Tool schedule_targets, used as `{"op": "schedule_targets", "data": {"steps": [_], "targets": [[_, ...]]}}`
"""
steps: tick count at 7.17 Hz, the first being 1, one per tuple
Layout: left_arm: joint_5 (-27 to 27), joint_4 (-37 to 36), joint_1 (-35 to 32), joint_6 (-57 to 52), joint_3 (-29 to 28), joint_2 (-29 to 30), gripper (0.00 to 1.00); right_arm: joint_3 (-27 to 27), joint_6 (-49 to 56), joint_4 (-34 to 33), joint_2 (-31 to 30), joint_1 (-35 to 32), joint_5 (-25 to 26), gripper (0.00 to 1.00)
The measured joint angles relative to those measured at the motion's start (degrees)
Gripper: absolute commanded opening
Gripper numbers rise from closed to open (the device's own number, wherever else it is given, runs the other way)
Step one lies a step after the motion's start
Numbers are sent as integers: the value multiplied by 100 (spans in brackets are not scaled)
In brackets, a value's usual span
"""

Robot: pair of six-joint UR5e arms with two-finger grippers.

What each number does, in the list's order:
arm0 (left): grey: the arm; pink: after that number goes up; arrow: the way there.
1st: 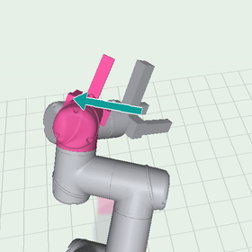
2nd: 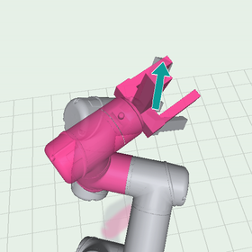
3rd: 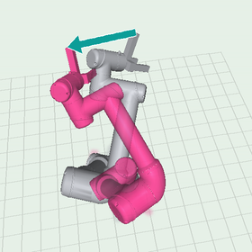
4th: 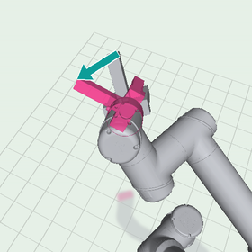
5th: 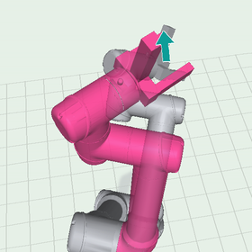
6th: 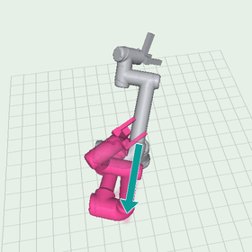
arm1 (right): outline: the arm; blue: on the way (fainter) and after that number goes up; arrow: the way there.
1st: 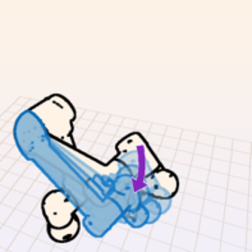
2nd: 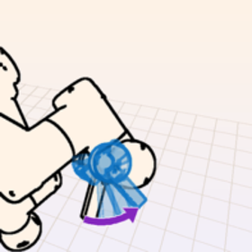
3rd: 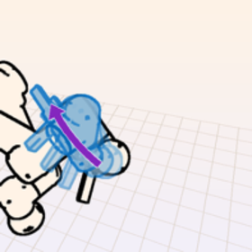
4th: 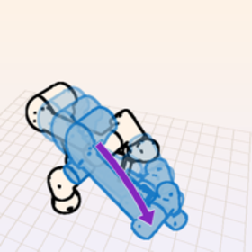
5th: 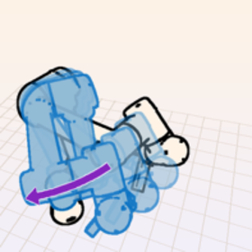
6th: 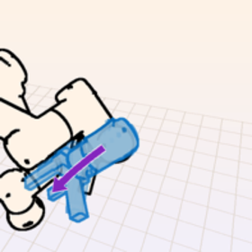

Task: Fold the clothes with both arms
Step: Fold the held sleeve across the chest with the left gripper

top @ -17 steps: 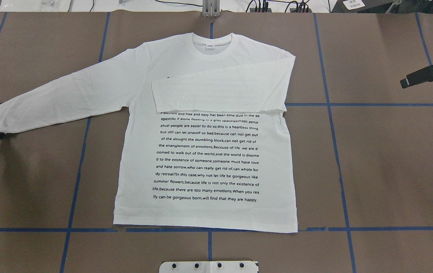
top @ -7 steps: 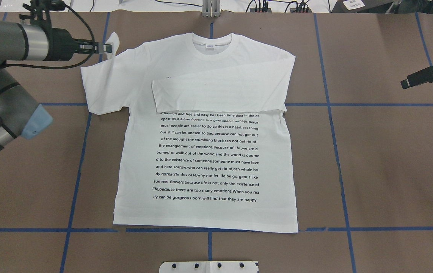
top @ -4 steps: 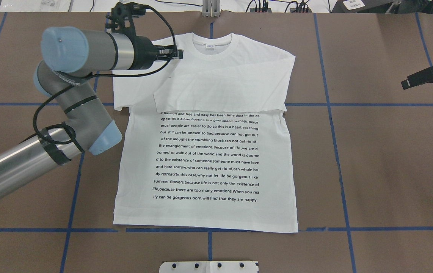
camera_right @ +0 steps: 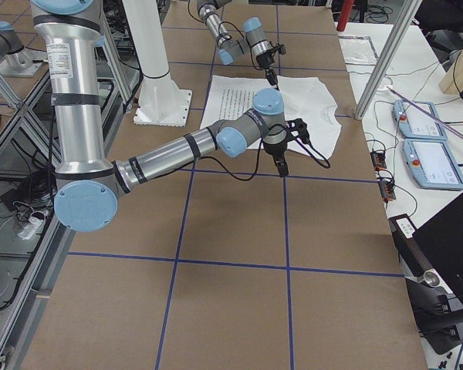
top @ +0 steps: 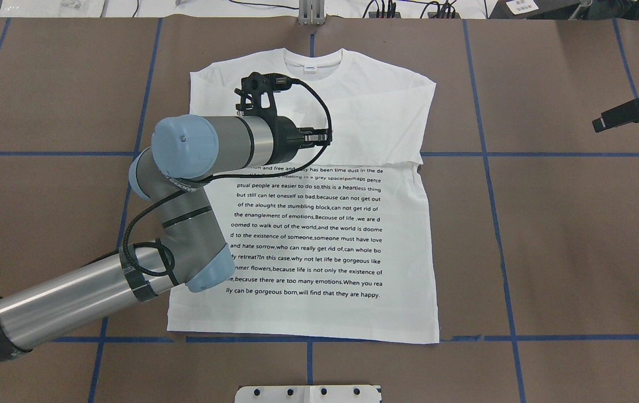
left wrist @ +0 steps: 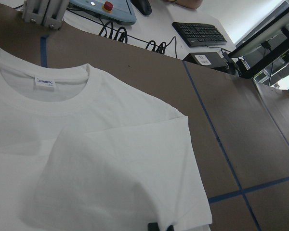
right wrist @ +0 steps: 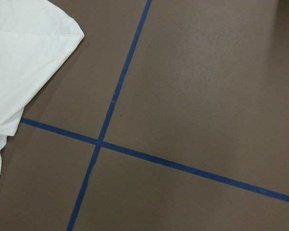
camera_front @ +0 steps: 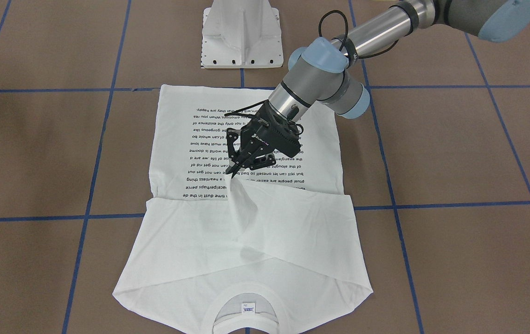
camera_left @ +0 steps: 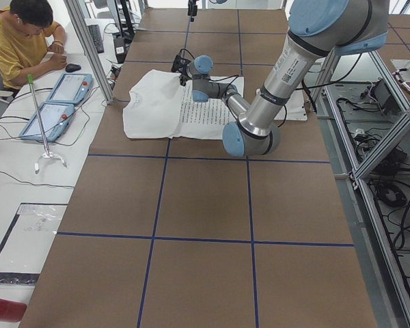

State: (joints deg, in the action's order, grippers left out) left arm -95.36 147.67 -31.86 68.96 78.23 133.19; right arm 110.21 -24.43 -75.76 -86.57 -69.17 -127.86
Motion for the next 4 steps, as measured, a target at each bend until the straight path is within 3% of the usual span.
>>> {"op": "schedule_targets", "data": {"steps": [2, 3, 4], "targets": [[16, 1, 232, -249, -105, 99, 0, -3, 0, 0, 0, 0, 6, 100], [19, -1, 336, -315, -143, 134, 99, -4, 0, 0, 0, 0, 6, 100], [21, 0, 440, -348, -182, 165, 100, -4, 0, 0, 0, 0, 9, 100]]}}
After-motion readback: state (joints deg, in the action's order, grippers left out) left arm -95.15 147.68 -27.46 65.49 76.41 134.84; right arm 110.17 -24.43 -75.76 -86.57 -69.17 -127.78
